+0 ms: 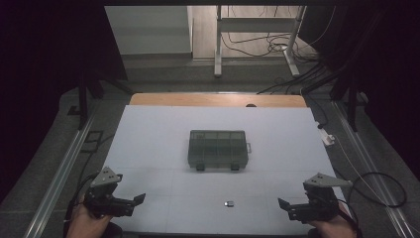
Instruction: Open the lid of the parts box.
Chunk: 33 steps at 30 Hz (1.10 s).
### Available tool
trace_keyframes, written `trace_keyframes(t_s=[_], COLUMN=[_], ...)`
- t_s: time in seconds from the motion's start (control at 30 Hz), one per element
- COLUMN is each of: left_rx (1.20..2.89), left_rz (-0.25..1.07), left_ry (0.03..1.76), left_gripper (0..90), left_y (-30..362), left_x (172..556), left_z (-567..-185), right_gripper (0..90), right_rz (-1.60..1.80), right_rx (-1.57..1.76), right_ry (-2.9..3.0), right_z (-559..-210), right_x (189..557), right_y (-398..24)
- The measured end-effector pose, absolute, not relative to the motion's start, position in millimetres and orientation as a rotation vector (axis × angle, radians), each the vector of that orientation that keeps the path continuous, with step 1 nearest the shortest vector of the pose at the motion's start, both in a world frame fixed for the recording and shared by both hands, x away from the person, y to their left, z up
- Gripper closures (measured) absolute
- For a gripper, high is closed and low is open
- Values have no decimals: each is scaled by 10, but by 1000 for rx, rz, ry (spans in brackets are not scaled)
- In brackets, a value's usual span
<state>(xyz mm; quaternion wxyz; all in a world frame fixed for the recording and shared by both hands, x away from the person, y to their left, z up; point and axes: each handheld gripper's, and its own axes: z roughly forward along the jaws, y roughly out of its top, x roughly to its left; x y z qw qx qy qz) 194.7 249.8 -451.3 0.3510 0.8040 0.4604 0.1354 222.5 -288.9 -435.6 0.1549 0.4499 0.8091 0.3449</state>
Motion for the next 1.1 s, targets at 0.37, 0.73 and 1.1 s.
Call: trace_keyframes(t_s=[0.37,0.73,1.1], left_rx=[2051,2044,2043], left_rz=[337,337,328], left_ry=[1193,1190,1164], left_gripper=[0,2,3], left_y=[2462,2381,2306], left_x=[2071,2248,2403], left_z=[-4530,-4551,-4547], right_gripper=[0,0,0], right_rz=[1053,1094,1099], right_rx=[1237,1211,1185], right_ry=[2353,2358,2387], right_z=[-4351,-4332,-4342], right_x=[2312,2430,2567], right_y=[-2832,-2757,-2656])
